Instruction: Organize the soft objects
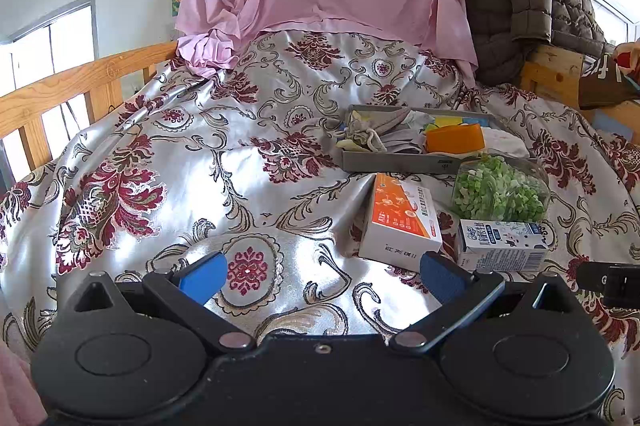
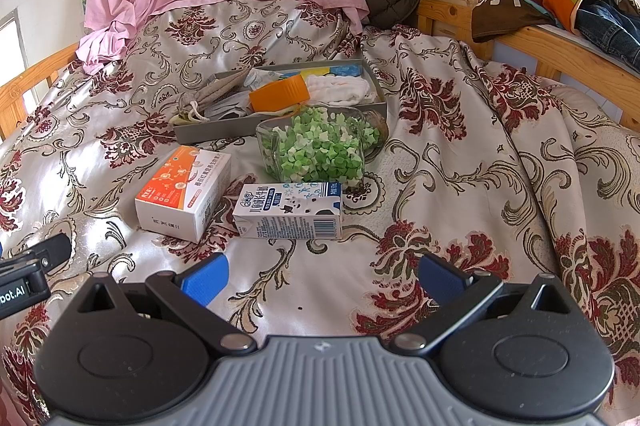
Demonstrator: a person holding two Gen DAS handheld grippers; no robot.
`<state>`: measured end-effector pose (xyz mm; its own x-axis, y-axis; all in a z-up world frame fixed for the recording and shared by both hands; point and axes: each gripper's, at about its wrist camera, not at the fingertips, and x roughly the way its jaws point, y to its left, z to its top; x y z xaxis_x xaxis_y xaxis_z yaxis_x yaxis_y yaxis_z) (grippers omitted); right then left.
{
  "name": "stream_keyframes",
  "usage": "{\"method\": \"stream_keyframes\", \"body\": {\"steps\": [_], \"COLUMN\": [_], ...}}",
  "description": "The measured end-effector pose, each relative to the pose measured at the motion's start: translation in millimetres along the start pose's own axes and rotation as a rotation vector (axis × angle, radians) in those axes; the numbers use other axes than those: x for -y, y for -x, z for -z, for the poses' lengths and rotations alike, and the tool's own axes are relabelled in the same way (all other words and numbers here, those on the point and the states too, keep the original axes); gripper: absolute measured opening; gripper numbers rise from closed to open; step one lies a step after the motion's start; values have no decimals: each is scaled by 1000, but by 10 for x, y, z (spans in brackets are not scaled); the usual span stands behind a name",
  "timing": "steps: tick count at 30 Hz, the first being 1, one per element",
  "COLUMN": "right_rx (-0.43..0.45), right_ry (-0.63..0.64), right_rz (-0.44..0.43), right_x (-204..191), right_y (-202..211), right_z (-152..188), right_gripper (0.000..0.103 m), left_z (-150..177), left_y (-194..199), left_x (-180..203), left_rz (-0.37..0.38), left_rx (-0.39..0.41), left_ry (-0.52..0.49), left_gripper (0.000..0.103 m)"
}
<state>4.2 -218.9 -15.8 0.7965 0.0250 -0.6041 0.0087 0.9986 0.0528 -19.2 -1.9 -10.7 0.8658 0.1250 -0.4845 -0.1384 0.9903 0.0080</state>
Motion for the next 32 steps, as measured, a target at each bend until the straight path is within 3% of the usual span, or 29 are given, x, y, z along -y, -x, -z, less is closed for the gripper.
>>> {"method": "stream_keyframes", "body": {"steps": [32], "right_rx": [-4], "right_ry": [0], "right_rz": [-3], "right_x": [4], "right_y": [-6], "right_z": [12], "right_gripper": [103], "left_z": [5], "left_y": [4], "left_x": [-8], "left_rz": [13], "left_rx": [-35], "left_ry": [-2], "left_gripper": [102]}}
